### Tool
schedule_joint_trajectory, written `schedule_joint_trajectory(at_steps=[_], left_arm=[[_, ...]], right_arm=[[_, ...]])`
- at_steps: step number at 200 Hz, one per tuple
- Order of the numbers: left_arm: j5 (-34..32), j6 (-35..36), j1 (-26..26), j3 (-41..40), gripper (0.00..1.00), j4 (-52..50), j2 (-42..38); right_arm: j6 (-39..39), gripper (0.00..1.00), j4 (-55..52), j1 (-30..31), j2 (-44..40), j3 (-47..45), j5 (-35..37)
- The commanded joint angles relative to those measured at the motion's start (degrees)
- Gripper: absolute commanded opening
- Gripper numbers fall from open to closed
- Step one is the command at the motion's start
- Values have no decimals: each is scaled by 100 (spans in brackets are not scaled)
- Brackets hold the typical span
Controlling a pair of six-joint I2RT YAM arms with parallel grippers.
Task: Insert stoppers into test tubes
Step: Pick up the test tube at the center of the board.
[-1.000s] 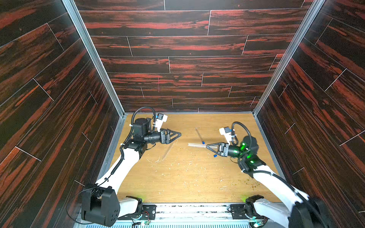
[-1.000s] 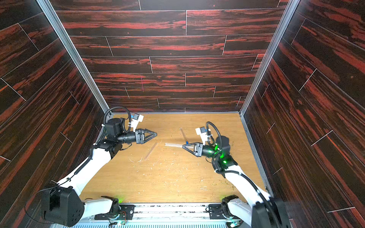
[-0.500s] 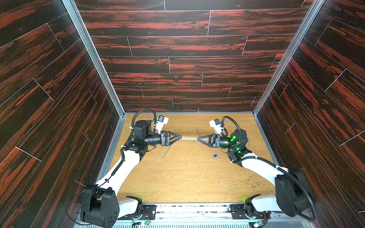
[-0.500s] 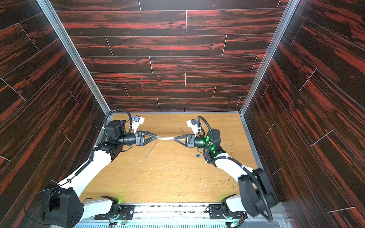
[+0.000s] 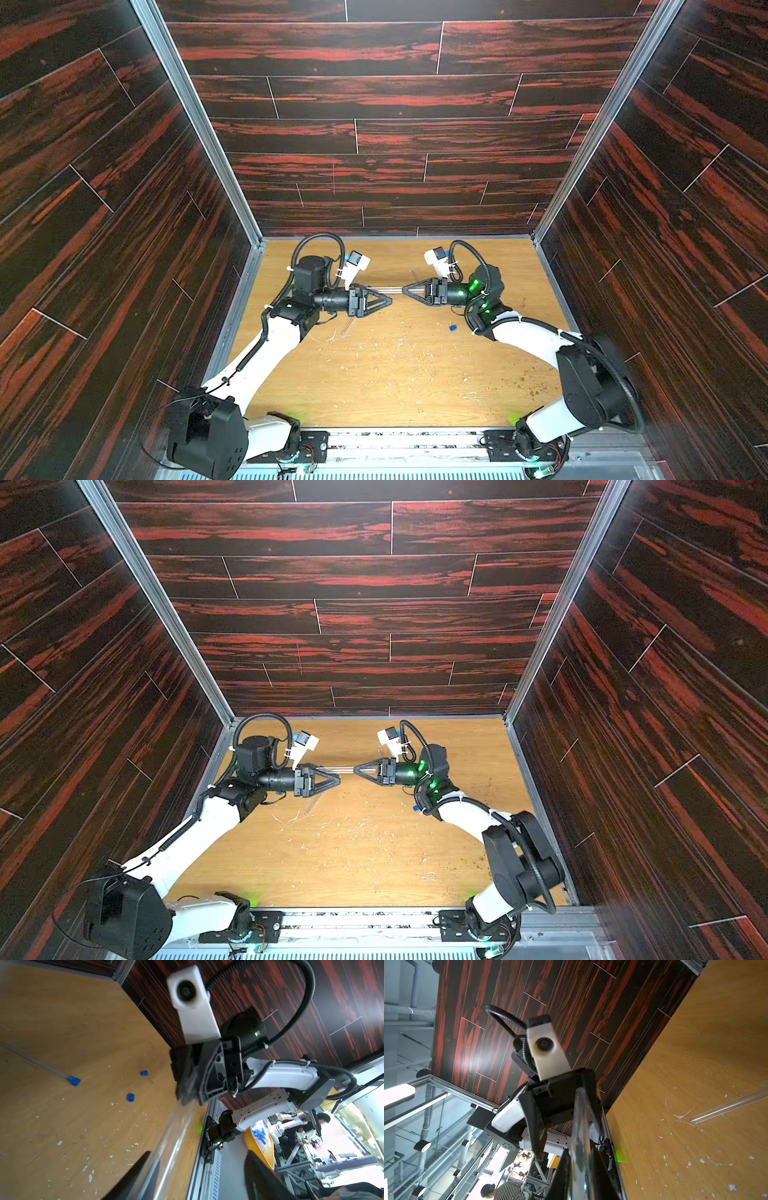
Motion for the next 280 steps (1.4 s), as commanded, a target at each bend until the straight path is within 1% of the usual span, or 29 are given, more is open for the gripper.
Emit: schedule_joint_trajectory(at_steps=[1,32,99,138,167,181,198,232,272,280], left_arm=[[71,145,-38,206,67,-80,40],[44,99,-47,220,61,-25,70],[-40,-98,-46,214,62,145,105],[-77,-96,-73,280,58,65,130],[-158,-48,-43,256,58,73,115],[-212,-51,-5,274,61,21,115],[-185,-86,-24,241,62,82,123],[-167,-74,-54,274,52,47,157],[-218,171,-83,280,51,-130,184],[-222,244,-85,291,53,-214,182]], right_arm=[[106,0,256,112,229,199,-102],[105,0,243,159,277,186,-76],[29,0,197,192,257,83,-87],[127,0,331,262,367,107,-75],[49,0,275,268,306,-24,-116],[22,0,232,272,246,-93,-98],[0,0,209,273,236,-113,-89],[194,0,418,273,361,-10,-23],[295,0,563,291,446,23,58],[307,0,612,287,447,11,60]])
